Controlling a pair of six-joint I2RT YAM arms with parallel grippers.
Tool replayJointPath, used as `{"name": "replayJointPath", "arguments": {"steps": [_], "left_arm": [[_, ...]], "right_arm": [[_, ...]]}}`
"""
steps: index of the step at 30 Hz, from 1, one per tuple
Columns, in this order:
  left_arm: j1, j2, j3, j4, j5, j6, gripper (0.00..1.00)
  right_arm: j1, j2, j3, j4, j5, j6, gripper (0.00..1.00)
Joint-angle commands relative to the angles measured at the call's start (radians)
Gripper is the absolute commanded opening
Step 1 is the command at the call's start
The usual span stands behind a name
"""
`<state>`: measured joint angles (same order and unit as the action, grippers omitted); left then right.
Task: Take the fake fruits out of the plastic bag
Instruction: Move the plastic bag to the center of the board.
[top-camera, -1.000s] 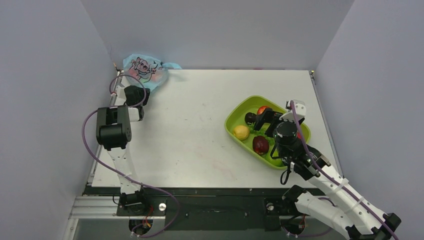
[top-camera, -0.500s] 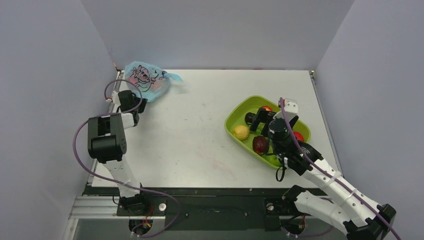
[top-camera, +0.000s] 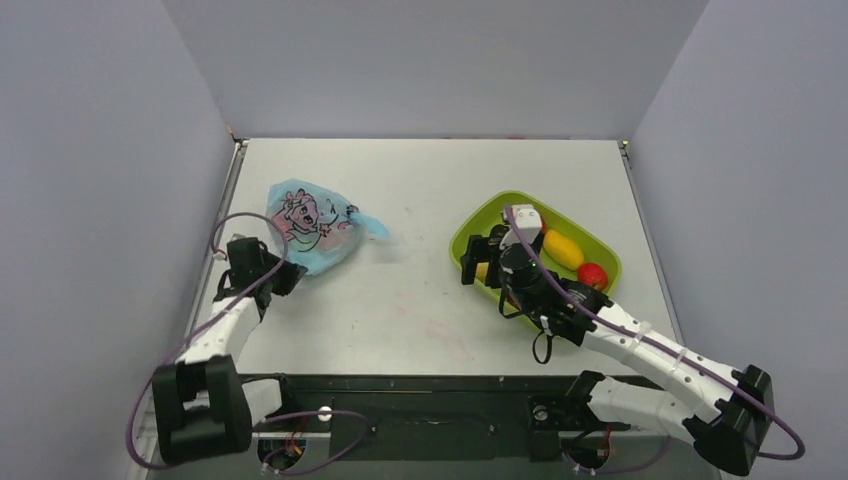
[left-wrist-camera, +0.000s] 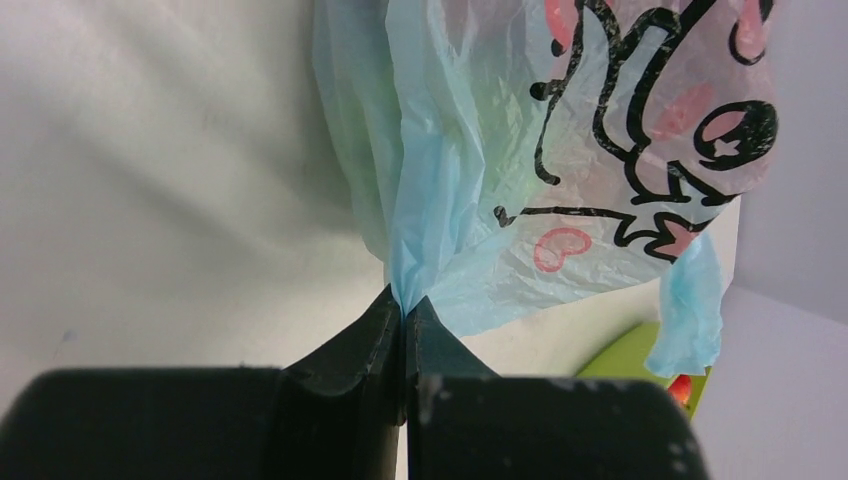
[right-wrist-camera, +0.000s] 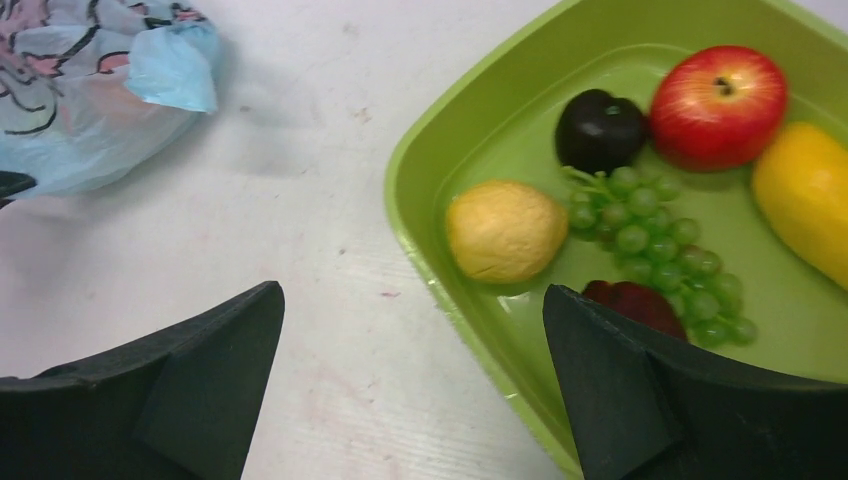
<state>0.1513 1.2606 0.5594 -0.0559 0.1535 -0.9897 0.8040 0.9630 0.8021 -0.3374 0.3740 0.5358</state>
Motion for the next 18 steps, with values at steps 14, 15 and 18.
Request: {"name": "replayJointPath", "arguments": {"steps": [14,15,18], "left_arm": [[0.028,-0.643,-0.008,-0.722,-0.025,0.092,0.47],[0.026,-0.650,-0.004,-0.698,-0.009,0.113,0.47],[0.017,-0.667,0.041,-0.652,0.039,0.165,0.47]], "right_arm": [[0.244,0.223,0.061,0.284,-0.075,0.122,0.98],[0.241,0.220,0.048,0.285,-0.072,0.128,0.98],[0.224,0.202,0.025,0.286,-0.079,0.143,0.98]]}}
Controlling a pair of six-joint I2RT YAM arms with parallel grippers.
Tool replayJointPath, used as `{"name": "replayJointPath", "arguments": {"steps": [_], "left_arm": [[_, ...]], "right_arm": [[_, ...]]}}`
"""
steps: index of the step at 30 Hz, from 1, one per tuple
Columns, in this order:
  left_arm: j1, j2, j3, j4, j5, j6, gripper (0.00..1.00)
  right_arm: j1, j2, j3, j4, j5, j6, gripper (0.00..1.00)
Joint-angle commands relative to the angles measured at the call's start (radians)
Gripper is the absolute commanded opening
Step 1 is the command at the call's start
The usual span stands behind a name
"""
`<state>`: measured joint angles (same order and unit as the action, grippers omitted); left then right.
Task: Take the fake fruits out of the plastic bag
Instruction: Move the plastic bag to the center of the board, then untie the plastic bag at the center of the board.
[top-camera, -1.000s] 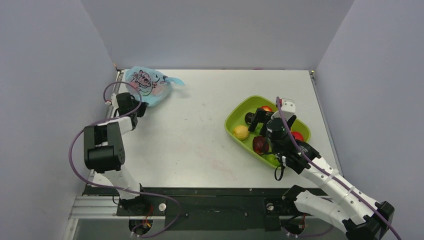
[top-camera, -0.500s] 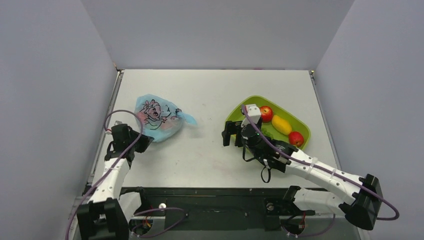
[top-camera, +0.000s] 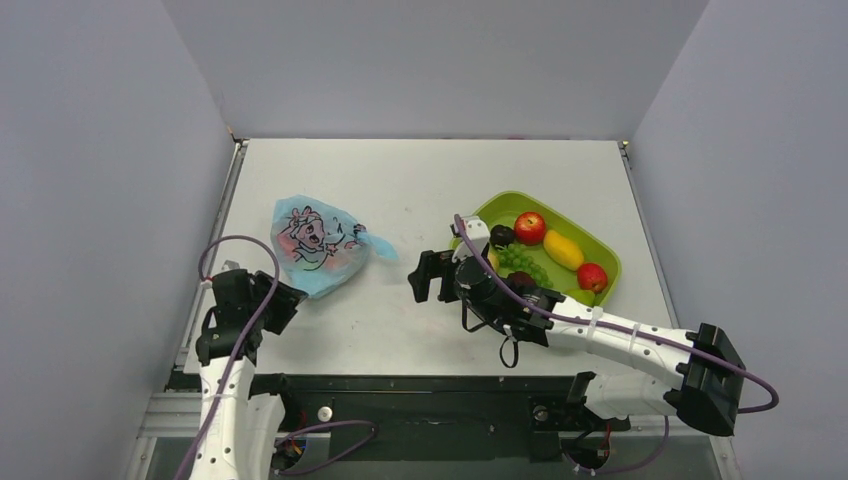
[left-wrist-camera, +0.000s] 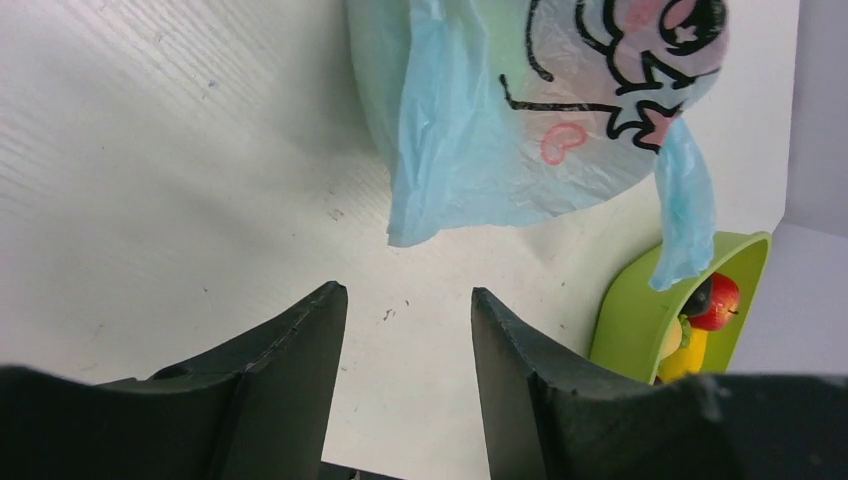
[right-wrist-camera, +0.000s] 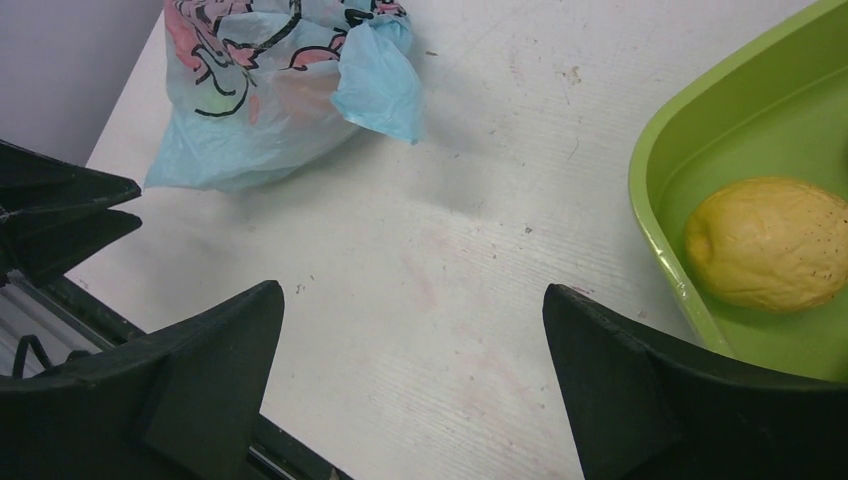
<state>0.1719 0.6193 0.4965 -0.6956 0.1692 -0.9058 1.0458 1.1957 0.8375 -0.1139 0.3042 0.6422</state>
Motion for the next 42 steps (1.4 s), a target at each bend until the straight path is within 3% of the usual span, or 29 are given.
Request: {"name": "replayJointPath", "arguments": {"steps": [1,6,11,14,20,23,26,31,38,42], "left_arm": [[-0.018,-0.018,0.122,-0.001,0.035,0.119,0.47],[-0.167,0.079,0.292,0.018,-0.043,0.242,0.47],[-0.480,0.385,0.523,0.001,-0.242,0.348,0.47],[-0.571,0.530,0.658,-0.019,-0.317,0.444,0.47],[-0.597,0.962,0.949,-0.129,-0.466,0.594,0.47],[-0.618,1.139,1.144,-0.236,-0.600,0.613,0.47],[-0.632,1.289,1.257,-0.285,-0.612,0.611,0.47],[-0.646,1.401,1.321,-0.292,-0.606,0.615,0.51],[-0.656,1.430,1.249,-0.238,-0.560,0.640,0.57],[-0.655,1.454,1.247,-0.277,-0.546,0.644,0.56]], "right_arm": [[-0.021,-0.033,-0.020,0.063,-0.014,0.039,0.98],[-0.040,-0.067,-0.051,0.070,-0.014,0.046,0.98],[-0.072,-0.092,-0.060,0.071,-0.015,0.044,0.98],[-0.087,-0.108,-0.070,0.071,-0.022,0.050,0.98],[-0.108,-0.152,-0.105,0.060,-0.023,0.072,0.98],[-0.119,-0.176,-0.122,0.057,-0.017,0.080,0.98],[-0.132,-0.183,-0.130,0.052,-0.013,0.085,0.98],[-0.141,-0.164,-0.106,0.036,-0.019,0.087,0.98],[-0.135,-0.096,-0.077,0.042,-0.034,0.102,0.97],[-0.131,-0.050,-0.040,0.038,-0.045,0.099,0.97]]}}
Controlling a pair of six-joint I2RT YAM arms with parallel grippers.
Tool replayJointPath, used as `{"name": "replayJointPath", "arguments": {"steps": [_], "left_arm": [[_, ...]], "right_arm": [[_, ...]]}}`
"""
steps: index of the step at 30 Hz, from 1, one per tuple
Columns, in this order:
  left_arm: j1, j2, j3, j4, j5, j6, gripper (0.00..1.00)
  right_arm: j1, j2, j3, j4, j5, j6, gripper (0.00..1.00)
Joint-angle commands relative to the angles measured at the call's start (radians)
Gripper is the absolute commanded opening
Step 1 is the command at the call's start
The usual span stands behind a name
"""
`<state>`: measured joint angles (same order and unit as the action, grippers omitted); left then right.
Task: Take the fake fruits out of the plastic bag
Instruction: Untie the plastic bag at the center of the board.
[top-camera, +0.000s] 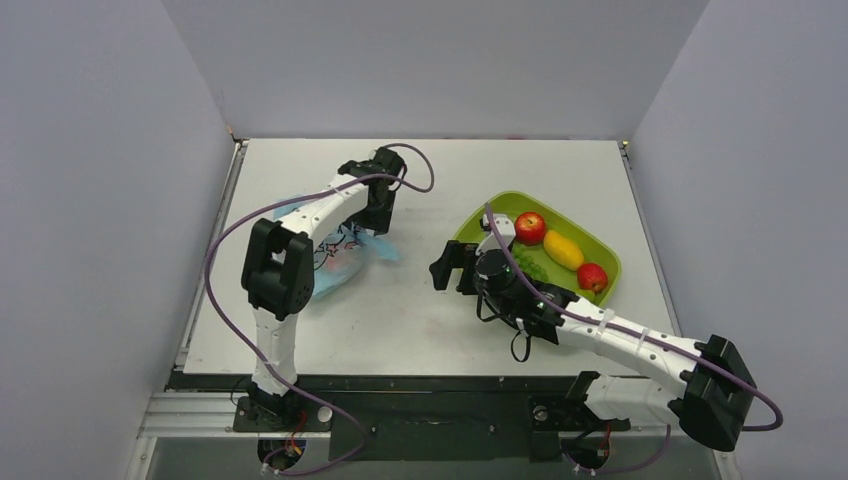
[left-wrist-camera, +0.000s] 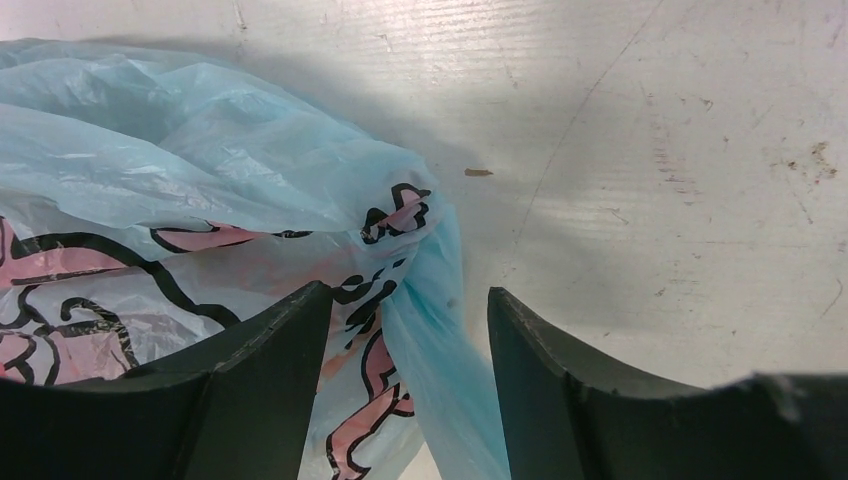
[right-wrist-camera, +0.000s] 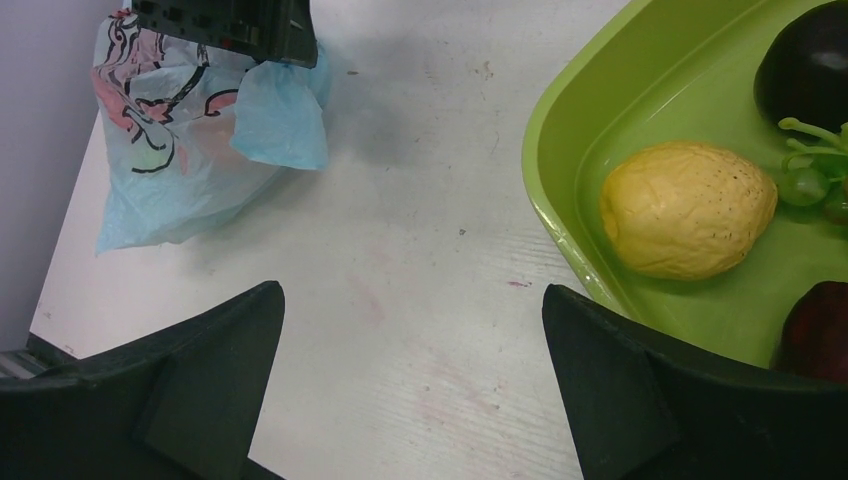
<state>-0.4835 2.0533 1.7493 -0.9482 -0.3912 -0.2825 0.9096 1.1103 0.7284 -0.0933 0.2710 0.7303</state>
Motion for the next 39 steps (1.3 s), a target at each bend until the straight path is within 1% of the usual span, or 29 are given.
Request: {"name": "replayJointPath", "arguments": {"steps": [1,2,3,5,7,8,10,11,13,15,16,19,20,22,24,29,35,39], "left_arm": [[0.000,0.014,-0.015,-0.019,0.017,0.027,0.55],[0.001,0.010,-0.018,-0.018,0.011,0.029,0.51],[0.002,0.004,-0.028,-0.012,0.004,0.034,0.44],[0.002,0.002,-0.039,-0.008,-0.023,0.042,0.38],[0.002,0.008,-0.042,-0.008,-0.026,0.045,0.37],[0.001,0.010,-0.042,-0.008,-0.021,0.046,0.37],[0.001,0.017,-0.043,-0.008,-0.017,0.051,0.41],[0.001,0.023,-0.042,-0.011,-0.016,0.052,0.47],[0.000,0.028,-0.047,-0.010,-0.014,0.052,0.54],[-0.001,0.037,-0.055,-0.005,0.009,0.057,0.55],[-0.001,0.040,-0.054,-0.005,0.017,0.060,0.53],[-0.001,0.054,-0.045,-0.017,0.046,0.060,0.30],[-0.001,0.049,-0.051,-0.012,0.051,0.060,0.17],[-0.001,0.031,-0.070,0.004,0.072,0.058,0.04],[-0.001,0.000,-0.094,0.026,0.109,0.051,0.00],[0.003,-0.095,-0.158,0.082,0.183,0.026,0.00],[0.026,-0.206,-0.154,0.050,0.237,-0.014,0.00],[0.058,-0.340,-0.209,0.095,0.293,-0.024,0.00]], "right_arm": [[0.008,0.037,0.080,0.018,-0.012,0.006,0.97],[0.008,0.044,0.089,0.018,-0.012,0.003,0.97],[0.008,0.047,0.094,0.016,-0.012,-0.002,0.97],[0.008,0.060,0.110,0.009,-0.011,-0.010,0.97],[0.008,0.067,0.122,0.000,-0.008,-0.016,0.97],[0.008,0.069,0.124,-0.001,-0.007,-0.018,0.97],[0.009,0.064,0.115,0.001,-0.006,-0.012,0.97],[0.009,0.059,0.110,0.006,-0.006,-0.009,0.97],[0.008,0.049,0.091,0.015,-0.004,-0.001,0.97],[0.008,0.042,0.074,0.024,0.000,0.004,0.97],[0.008,0.042,0.069,0.026,0.001,0.003,0.97],[0.008,0.043,0.068,0.019,0.003,0.006,0.97],[0.010,0.043,0.068,0.011,0.002,0.011,0.97],[0.014,0.041,0.068,0.003,-0.024,0.013,0.97],[0.019,0.044,0.066,-0.010,-0.065,0.005,0.96],[0.023,0.061,0.055,-0.047,-0.136,0.024,0.96],[0.048,0.087,0.028,0.013,-0.203,0.042,0.95],[0.062,0.136,0.064,0.041,-0.192,0.040,0.94]]}}
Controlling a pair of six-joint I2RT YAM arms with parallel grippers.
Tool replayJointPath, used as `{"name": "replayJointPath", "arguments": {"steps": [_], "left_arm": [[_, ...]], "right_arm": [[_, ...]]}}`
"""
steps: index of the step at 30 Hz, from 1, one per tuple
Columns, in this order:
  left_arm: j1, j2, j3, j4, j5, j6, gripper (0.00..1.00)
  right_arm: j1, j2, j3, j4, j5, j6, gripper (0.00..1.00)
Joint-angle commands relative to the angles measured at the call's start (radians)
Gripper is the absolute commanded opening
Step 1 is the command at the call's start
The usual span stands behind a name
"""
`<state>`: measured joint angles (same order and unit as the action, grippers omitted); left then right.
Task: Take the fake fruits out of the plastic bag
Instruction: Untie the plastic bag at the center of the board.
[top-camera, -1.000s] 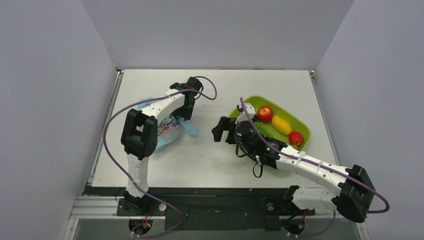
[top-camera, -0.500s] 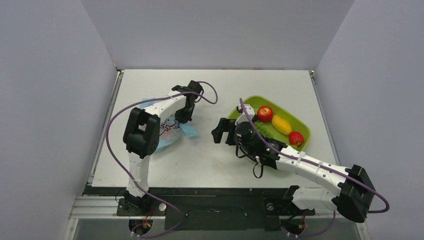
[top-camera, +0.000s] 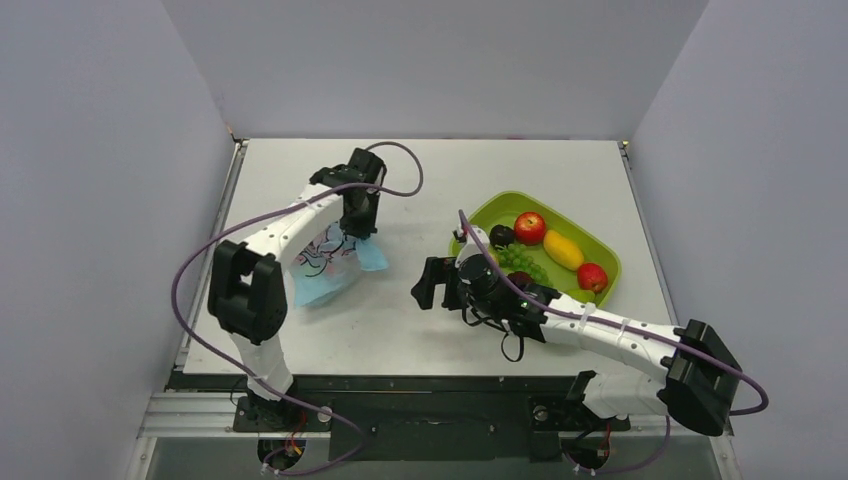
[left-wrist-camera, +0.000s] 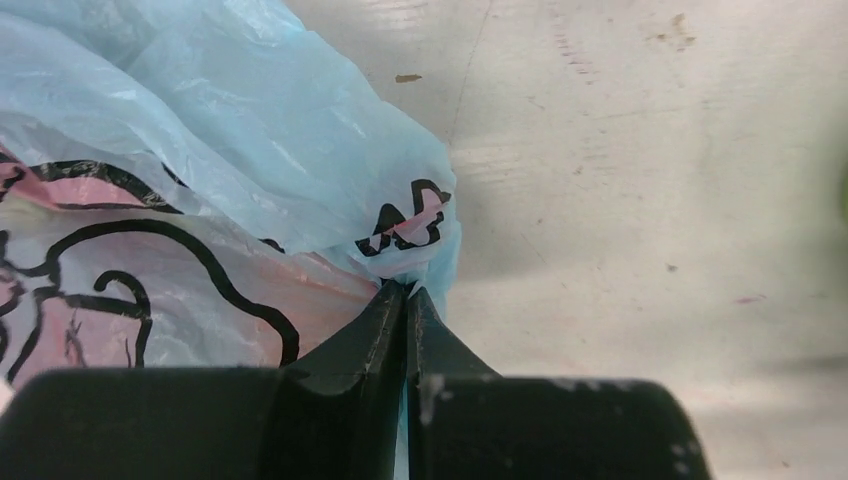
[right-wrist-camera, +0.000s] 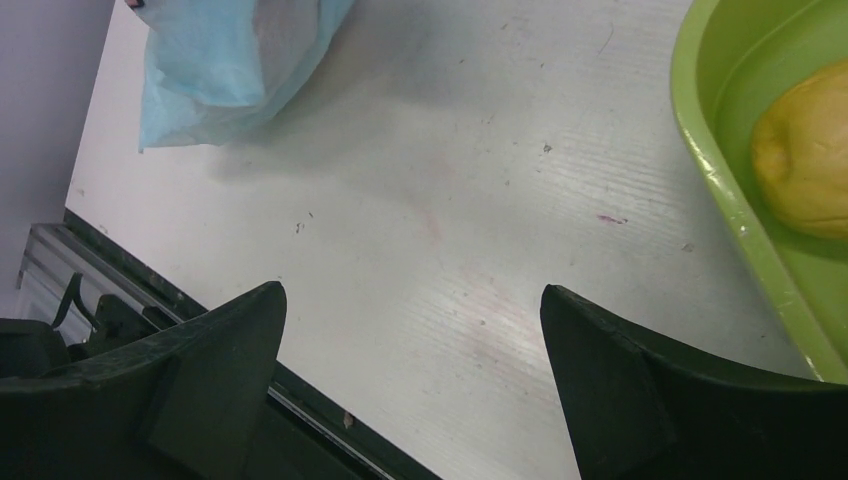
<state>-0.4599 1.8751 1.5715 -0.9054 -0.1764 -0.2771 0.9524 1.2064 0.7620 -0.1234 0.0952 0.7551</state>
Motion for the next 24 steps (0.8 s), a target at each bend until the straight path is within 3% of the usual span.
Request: {"name": "replayJointPath", "arguments": {"steps": [1,7,13,18,24], "left_arm": [[0.043,-0.217,-0.048,0.065,0.114,-0.030,0.00],[0.167,-0.468,-0.213,0.206,0.279,-0.029,0.00],[0.218,-0.775,-0.475,0.441,0.323,-0.027,0.00],[0.223,-0.979,-0.691,0.593,0.218,-0.029,0.00],[0.226,-0.992,-0.706,0.566,0.121,0.007,0.00]], "right_arm": [[0.023,0.055,0.041,0.076,-0.003,0.017,0.94],[0.072,0.105,0.088,0.114,0.099,0.034,0.93],[0.107,0.155,0.196,0.064,0.154,-0.006,0.93],[0.112,0.183,0.262,0.019,0.192,-0.041,0.93],[0.114,0.244,0.321,-0.006,0.217,-0.059,0.94]]}}
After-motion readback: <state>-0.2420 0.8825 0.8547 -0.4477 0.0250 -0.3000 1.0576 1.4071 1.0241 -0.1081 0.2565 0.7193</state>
